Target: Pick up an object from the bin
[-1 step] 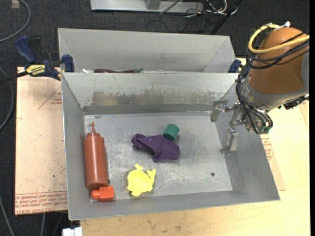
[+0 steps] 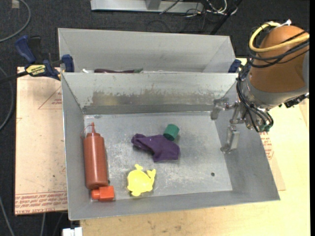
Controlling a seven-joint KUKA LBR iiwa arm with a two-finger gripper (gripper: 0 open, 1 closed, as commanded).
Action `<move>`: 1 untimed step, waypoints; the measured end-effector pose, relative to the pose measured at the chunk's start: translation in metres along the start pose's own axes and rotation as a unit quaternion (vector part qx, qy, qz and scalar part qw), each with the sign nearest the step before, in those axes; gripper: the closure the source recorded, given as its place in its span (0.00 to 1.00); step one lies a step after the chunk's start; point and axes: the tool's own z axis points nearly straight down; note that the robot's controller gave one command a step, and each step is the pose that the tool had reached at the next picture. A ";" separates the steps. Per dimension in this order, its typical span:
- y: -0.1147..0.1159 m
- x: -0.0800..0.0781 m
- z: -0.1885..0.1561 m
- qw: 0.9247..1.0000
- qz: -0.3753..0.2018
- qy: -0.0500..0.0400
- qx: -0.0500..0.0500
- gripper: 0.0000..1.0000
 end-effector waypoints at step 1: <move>0.015 -0.031 0.025 1.000 -0.027 -0.004 0.001 0.00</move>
Offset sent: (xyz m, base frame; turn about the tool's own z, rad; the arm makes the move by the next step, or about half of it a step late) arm 0.0078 0.0830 -0.0878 0.1123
